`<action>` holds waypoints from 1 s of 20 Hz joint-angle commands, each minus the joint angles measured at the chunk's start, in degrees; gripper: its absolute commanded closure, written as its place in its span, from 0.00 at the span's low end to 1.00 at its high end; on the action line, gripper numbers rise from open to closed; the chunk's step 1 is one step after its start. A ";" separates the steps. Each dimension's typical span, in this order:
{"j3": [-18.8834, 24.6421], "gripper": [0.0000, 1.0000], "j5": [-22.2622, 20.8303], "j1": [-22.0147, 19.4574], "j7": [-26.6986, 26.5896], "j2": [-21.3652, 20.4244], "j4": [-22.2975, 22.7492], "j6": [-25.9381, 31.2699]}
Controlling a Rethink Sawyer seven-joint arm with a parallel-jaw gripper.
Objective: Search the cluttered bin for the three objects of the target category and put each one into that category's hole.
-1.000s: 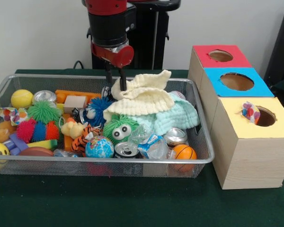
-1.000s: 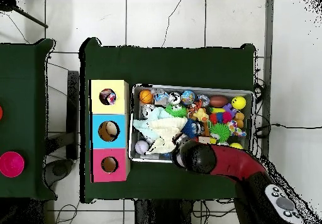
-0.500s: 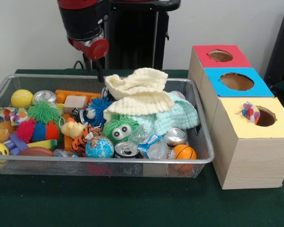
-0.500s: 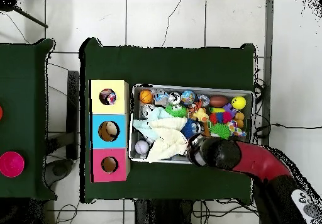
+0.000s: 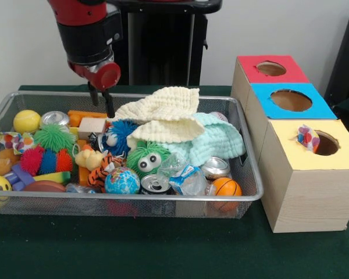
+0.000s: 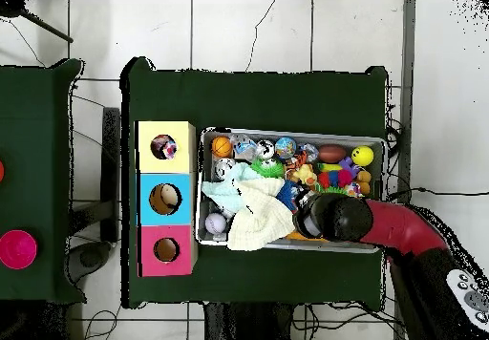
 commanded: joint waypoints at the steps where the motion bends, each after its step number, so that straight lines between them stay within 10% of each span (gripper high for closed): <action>1: 4.81 0.00 -4.96 -0.50 -16.59 6.42 -7.11 5.26; 10: 7.42 0.00 -6.07 -2.97 -20.60 8.90 -10.64 9.64; 20: 10.69 0.00 -3.41 -6.39 -23.43 2.41 -10.92 19.33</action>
